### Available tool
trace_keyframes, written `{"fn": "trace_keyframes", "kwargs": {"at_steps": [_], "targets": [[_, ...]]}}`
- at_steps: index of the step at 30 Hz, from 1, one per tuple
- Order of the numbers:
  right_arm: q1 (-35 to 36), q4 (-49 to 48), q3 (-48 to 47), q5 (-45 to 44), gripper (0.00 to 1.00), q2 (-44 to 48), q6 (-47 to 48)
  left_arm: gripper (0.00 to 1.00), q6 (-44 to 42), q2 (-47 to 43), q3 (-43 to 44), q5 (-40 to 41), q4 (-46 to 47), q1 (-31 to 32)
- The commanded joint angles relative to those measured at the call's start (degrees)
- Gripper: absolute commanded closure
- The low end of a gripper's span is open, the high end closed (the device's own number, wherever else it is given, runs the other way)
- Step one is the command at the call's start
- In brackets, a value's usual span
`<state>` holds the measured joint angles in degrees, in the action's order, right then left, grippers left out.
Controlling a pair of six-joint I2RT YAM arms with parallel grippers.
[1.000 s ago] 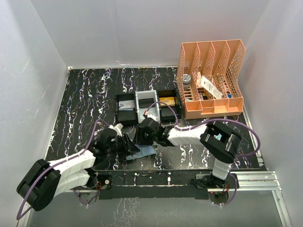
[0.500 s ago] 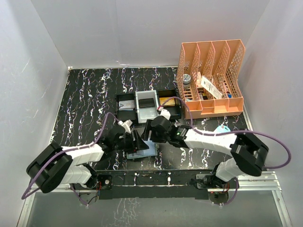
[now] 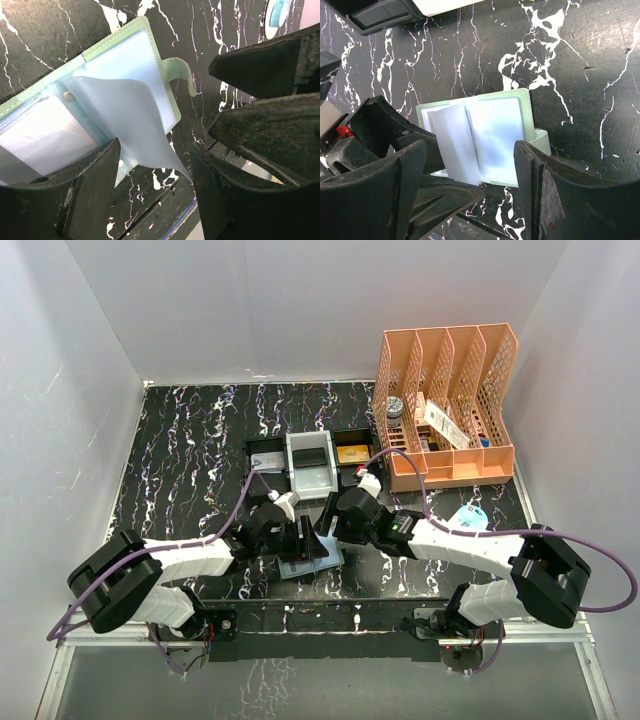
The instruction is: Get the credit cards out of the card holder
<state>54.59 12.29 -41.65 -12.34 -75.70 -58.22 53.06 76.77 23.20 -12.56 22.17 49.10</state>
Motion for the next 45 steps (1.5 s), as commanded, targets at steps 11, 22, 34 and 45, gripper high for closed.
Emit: {"fn": "trace_keyframes", "kwargs": {"at_steps": [11,22,34,45], "targets": [[-0.2,-0.5,-1.3,-1.6,0.32,2.5,-0.7,0.43,-5.1,3.6,5.1,-4.8,7.5,1.6],[-0.1,-2.7,-4.3,5.3,0.37,-0.4,3.5,0.44,-7.7,-20.3,4.5,13.7,-17.6,2.0],[5.0,-3.2,-13.5,8.7,0.48,-14.6,6.7,0.4,6.3,-41.4,4.1,37.2,-53.2,1.6],[11.7,15.5,-29.1,-6.3,0.39,-27.8,10.9,0.36,9.1,-43.8,5.1,40.2,-58.6,1.7]]}}
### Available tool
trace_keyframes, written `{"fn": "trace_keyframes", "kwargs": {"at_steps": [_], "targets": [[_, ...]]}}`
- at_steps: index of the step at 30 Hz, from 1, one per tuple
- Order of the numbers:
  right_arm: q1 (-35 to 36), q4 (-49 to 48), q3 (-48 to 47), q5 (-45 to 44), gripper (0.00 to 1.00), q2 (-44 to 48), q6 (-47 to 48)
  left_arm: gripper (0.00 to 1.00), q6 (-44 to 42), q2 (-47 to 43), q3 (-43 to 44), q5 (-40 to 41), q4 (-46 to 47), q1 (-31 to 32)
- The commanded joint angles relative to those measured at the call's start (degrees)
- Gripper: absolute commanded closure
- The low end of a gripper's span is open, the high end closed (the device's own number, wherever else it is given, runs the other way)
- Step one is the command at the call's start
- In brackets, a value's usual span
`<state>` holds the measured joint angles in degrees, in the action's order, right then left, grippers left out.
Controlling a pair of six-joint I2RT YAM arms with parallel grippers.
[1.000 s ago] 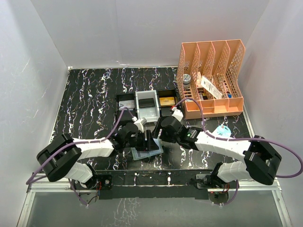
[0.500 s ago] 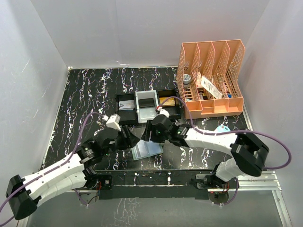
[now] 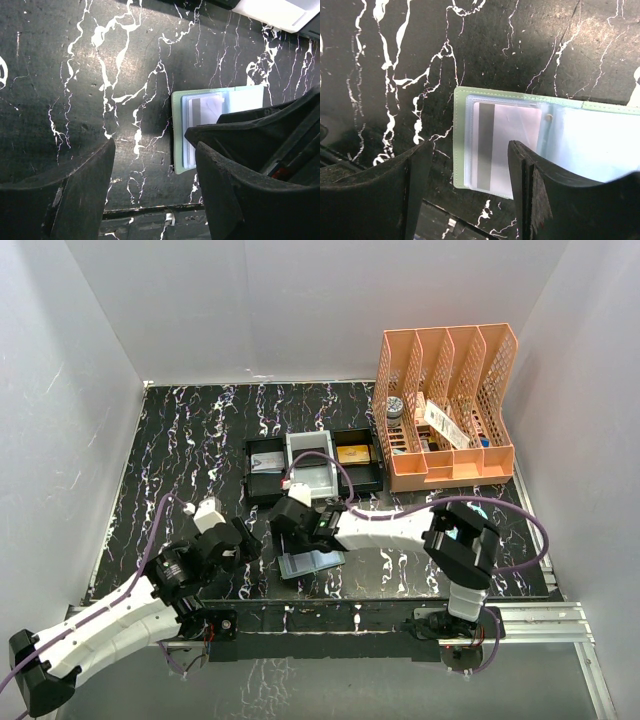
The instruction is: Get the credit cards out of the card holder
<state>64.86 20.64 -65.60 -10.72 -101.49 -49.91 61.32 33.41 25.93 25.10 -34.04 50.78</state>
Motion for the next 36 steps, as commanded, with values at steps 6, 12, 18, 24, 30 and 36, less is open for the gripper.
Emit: {"fn": "trace_keyframes", "kwargs": {"at_steps": [6,12,18,24,30,36], "targets": [[1.8,9.2,-6.8,-9.5,0.39,-3.5,3.9,0.36,0.1,0.1,1.8,1.2,-0.2,0.0],[1.8,9.5,-7.7,-8.1,0.37,-6.9,5.4,0.36,-0.3,0.8,1.2,0.4,1.6,0.0],[1.8,9.5,-7.6,-7.5,0.33,-8.1,5.7,0.36,-0.5,1.2,0.7,-0.3,2.5,0.0],[1.8,10.1,-7.8,-8.1,0.38,-9.7,5.4,0.36,-0.7,1.6,0.9,-0.4,3.0,0.0],[1.7,5.5,-4.5,-4.9,0.46,-7.2,5.6,0.36,-2.5,2.4,0.3,-2.8,5.8,-0.1],[0.1,-0.8,-0.2,0.5,0.49,-4.0,4.8,0.36,-4.7,3.5,-0.5,-6.1,10.0,0.0]]}}
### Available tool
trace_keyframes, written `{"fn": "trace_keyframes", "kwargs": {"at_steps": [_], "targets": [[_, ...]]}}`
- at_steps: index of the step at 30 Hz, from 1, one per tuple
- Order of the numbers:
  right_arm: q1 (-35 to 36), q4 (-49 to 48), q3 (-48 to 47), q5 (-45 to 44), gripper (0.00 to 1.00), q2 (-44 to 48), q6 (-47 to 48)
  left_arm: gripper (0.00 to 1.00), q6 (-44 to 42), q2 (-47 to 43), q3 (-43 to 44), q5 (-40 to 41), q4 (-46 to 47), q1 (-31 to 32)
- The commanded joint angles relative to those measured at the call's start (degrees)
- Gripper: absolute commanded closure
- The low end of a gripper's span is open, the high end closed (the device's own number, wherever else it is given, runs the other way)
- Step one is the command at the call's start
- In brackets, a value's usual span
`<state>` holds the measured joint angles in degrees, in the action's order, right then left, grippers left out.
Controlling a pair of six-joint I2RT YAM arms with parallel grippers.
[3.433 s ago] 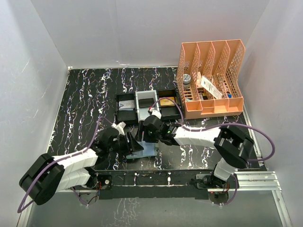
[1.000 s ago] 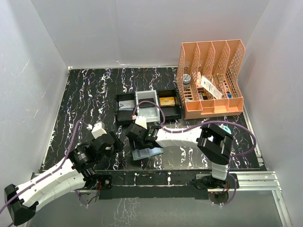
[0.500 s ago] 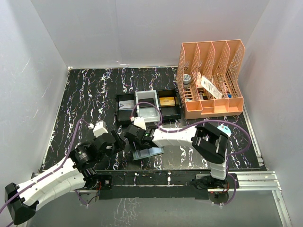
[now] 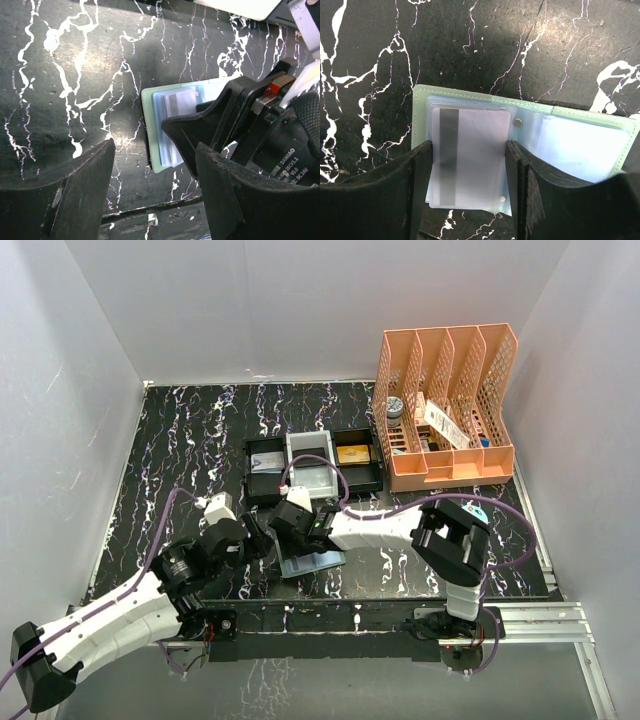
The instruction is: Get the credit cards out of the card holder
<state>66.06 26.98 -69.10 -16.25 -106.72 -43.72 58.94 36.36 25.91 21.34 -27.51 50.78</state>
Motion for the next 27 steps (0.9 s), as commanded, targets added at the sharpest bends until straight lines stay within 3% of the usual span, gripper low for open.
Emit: {"fn": "trace_keyframes", "kwargs": {"at_steps": [1,7,13,27], "targets": [[-1.4,-8.1,4.0,6.9,0.5,1.6,-1.6,0.36,-2.7,0.8,-0.7,-3.1,4.1,0.0],[-3.2,-12.5,7.4,11.2,0.5,4.0,-2.2,0.36,-3.8,0.5,-3.1,-7.5,9.0,-0.1],[-3.4,-10.3,6.9,10.0,0.44,3.1,-2.2,0.36,-3.8,0.8,-4.1,-9.3,10.5,0.0],[-2.2,-1.4,0.3,4.9,0.36,-2.3,0.2,0.36,0.0,-2.6,-2.9,-2.8,3.5,0.0]]}}
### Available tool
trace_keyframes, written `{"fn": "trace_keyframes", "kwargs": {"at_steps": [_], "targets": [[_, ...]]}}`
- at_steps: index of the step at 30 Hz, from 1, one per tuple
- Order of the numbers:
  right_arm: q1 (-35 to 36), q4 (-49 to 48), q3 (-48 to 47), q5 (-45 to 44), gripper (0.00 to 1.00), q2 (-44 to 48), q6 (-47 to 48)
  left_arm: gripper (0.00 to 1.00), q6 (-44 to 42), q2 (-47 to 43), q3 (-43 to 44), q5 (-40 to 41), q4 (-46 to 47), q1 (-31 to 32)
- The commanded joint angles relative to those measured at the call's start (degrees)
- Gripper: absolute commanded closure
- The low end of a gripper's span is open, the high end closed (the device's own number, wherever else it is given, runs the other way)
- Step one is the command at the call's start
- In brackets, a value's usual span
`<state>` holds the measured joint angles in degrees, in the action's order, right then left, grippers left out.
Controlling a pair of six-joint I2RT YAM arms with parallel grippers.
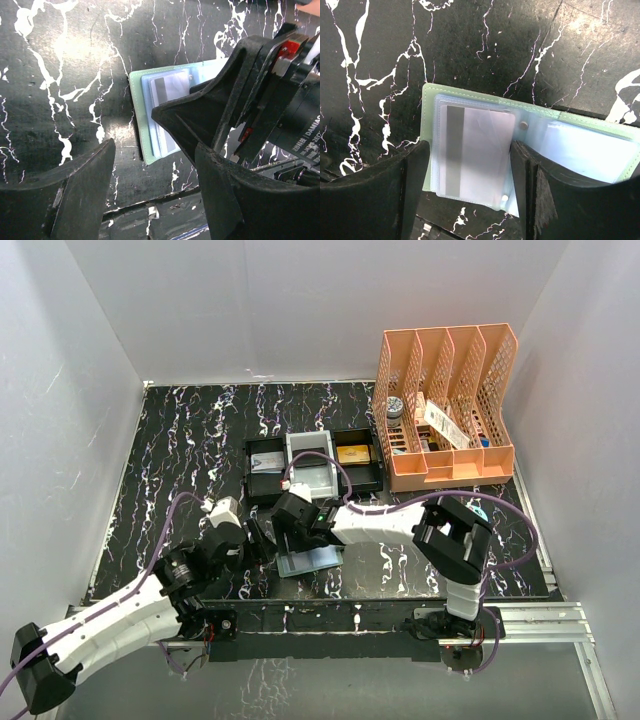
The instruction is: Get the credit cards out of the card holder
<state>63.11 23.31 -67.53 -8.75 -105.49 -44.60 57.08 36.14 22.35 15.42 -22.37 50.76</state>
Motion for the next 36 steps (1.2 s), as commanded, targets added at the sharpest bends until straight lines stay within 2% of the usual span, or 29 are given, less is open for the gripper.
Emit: {"fn": "trace_keyframes", "kwargs": {"at_steps": [1,9,18,27,36], "targets": [[0.9,2.5,-1.7,-2.9,0.36,-3.8,1.1,0.36,2.0,-2.8,0.8,3.5,-2.2,0.0],[2.3,6.1,-5.4,-6.2,0.34,-6.8,0.4,0.36,2.3,-3.9,1.0,4.2,-3.4,0.0],[3.1,8.3,-6.7,-9.3,0.4,-8.3,-1.2,0.36,2.4,-4.2,1.3,4.4,-4.0,0.0],[2.1,-0.9,-1.1,-2.4,0.47,-2.3,-0.3,0.36,0.4,-4.4,0.7,2.0,-1.7,0.0],[0.1,-7.1,3.4,3.8,0.47,0.3,-1.0,0.37,-3.4,-4.6,-3.8,-7.3,8.1,0.0]]}}
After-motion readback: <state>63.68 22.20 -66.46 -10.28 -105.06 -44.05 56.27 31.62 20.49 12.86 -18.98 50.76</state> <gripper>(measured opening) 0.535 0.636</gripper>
